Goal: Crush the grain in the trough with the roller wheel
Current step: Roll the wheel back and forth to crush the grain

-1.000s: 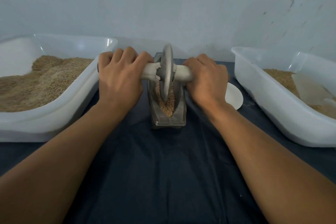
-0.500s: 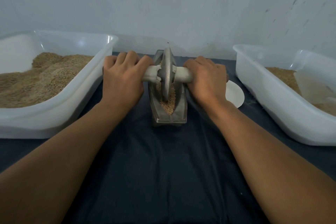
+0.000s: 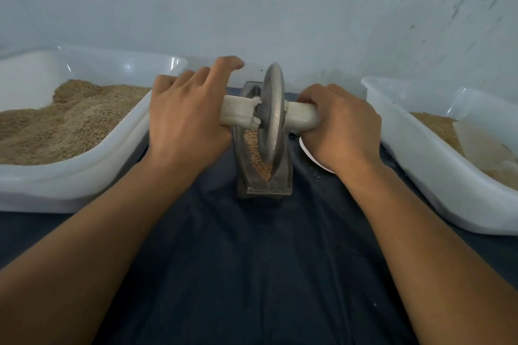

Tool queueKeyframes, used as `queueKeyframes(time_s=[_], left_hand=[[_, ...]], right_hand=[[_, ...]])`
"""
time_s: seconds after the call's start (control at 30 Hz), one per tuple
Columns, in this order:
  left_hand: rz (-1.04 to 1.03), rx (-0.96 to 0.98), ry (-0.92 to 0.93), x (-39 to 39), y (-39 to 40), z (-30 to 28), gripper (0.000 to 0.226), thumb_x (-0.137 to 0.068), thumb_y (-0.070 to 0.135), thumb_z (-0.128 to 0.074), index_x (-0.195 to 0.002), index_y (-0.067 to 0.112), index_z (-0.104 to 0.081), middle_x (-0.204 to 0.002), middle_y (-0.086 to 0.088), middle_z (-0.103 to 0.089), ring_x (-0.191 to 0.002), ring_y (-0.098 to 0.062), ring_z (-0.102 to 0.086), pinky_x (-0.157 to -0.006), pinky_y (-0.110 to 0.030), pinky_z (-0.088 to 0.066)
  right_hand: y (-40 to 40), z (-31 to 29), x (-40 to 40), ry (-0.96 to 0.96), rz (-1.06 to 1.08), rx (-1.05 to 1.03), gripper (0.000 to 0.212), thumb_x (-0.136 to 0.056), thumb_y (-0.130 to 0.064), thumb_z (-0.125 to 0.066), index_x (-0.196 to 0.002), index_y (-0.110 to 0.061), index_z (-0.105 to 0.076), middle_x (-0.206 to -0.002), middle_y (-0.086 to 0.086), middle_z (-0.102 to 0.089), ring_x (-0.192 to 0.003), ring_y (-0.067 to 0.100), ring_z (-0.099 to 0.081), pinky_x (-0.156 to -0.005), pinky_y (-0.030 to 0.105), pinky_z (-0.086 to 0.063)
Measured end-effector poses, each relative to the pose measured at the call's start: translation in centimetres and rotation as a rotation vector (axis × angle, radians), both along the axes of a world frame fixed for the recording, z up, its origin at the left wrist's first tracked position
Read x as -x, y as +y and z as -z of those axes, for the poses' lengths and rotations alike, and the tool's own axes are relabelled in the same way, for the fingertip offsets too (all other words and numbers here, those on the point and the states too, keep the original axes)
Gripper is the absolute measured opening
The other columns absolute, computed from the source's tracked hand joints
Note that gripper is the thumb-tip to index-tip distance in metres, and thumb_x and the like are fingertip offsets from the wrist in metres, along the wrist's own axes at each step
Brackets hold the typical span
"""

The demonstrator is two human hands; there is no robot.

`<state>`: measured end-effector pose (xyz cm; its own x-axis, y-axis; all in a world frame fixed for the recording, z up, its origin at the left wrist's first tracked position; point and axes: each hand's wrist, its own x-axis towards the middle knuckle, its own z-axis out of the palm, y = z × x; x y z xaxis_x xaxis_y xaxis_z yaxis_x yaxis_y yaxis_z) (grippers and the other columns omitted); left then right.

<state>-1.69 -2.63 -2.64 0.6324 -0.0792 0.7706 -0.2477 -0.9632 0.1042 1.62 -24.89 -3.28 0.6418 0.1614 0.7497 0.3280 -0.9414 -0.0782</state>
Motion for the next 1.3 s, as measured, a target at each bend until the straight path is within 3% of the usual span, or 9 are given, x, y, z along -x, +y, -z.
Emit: queueKeyframes(time_s=[0.27, 0.4, 0.67, 0.87, 1.0, 1.1, 1.2, 1.3], left_hand=[[0.033, -0.004, 0.13, 0.7, 0.6, 0.9, 0.079, -0.065, 0.007, -0.066, -0.137, 0.031, -0.044, -0.095, 0.008, -0.065, -0.09, -0.026, -0.061, -0.085, -0.042, -0.039], [-0.011, -0.07, 0.156, -0.1, 0.6, 1.7, 0.075, -0.068, 0.012, -0.068, -0.136, 0.031, -0.045, -0.104, 0.003, -0.064, -0.096, -0.028, -0.061, -0.085, -0.042, -0.038], [-0.074, -0.247, 0.134, -2.6, 0.2, 2.7, 0.052, -0.079, 0.032, -0.067, -0.128, 0.03, -0.05, -0.108, 0.0, -0.062, -0.097, -0.027, -0.06, -0.087, -0.043, -0.039], [-0.101, -0.272, 0.153, -5.3, 0.3, 2.7, 0.052, -0.08, 0.031, -0.073, -0.126, 0.032, -0.047, -0.106, 0.001, -0.064, -0.094, -0.027, -0.062, -0.086, -0.043, -0.042], [-0.112, -0.258, 0.14, -7.4, 0.4, 2.8, 0.045, -0.083, 0.029, -0.071, -0.122, 0.03, -0.05, -0.101, 0.001, -0.067, -0.088, -0.027, -0.065, -0.082, -0.042, -0.042], [-0.122, -0.252, 0.116, -8.6, 0.5, 3.0, 0.037, -0.084, 0.026, -0.068, -0.117, 0.029, -0.053, -0.096, 0.0, -0.068, -0.083, -0.029, -0.065, -0.077, -0.04, -0.041], [-0.142, -0.26, 0.103, -9.7, 0.5, 3.1, 0.035, -0.085, 0.026, -0.068, -0.117, 0.028, -0.054, -0.093, -0.001, -0.067, -0.079, -0.03, -0.065, -0.076, -0.04, -0.041], [-0.157, -0.266, 0.121, -11.0, 0.5, 2.8, 0.034, -0.087, 0.028, -0.066, -0.119, 0.029, -0.053, -0.095, -0.001, -0.067, -0.078, -0.03, -0.065, -0.076, -0.04, -0.042]], right_hand=[[-0.1, 0.4, 0.8, 0.199, 0.001, 0.076, 0.027, -0.081, -0.022, -0.067, -0.105, -0.032, -0.065, -0.097, -0.008, -0.067, -0.089, 0.026, -0.063, -0.069, 0.036, -0.046], [-0.3, 1.0, 0.1, 0.195, -0.002, 0.135, 0.023, -0.083, -0.023, -0.064, -0.105, -0.029, -0.067, -0.093, -0.004, -0.068, -0.086, 0.028, -0.063, -0.066, 0.035, -0.036], [-0.4, 2.1, -2.1, 0.246, -0.01, 0.172, 0.025, -0.086, -0.032, -0.062, -0.111, -0.033, -0.061, -0.096, -0.007, -0.065, -0.086, 0.025, -0.062, -0.064, 0.035, -0.036], [-0.1, 2.0, -4.8, 0.312, 0.016, 0.192, 0.028, -0.083, -0.036, -0.063, -0.111, -0.037, -0.057, -0.092, -0.009, -0.062, -0.078, 0.022, -0.057, -0.062, 0.034, -0.037], [0.2, 1.5, -7.0, 0.389, 0.065, 0.197, 0.028, -0.082, -0.039, -0.062, -0.11, -0.041, -0.057, -0.082, -0.013, -0.055, -0.075, 0.019, -0.048, -0.056, 0.031, -0.029], [0.1, 0.8, -8.7, 0.464, 0.04, 0.225, 0.028, -0.078, -0.04, -0.063, -0.105, -0.041, -0.057, -0.088, -0.011, -0.062, -0.078, 0.021, -0.053, -0.055, 0.03, -0.029], [0.1, -0.2, -10.4, 0.571, 0.003, 0.262, 0.035, -0.078, -0.04, -0.064, -0.112, -0.046, -0.056, -0.094, -0.011, -0.062, -0.083, 0.02, -0.055, -0.054, 0.027, -0.029], [0.3, -1.0, -12.1, 0.662, -0.023, 0.283, 0.05, -0.078, -0.037, -0.067, -0.125, -0.048, -0.053, -0.1, -0.012, -0.056, -0.09, 0.019, -0.052, -0.063, 0.032, -0.04]])
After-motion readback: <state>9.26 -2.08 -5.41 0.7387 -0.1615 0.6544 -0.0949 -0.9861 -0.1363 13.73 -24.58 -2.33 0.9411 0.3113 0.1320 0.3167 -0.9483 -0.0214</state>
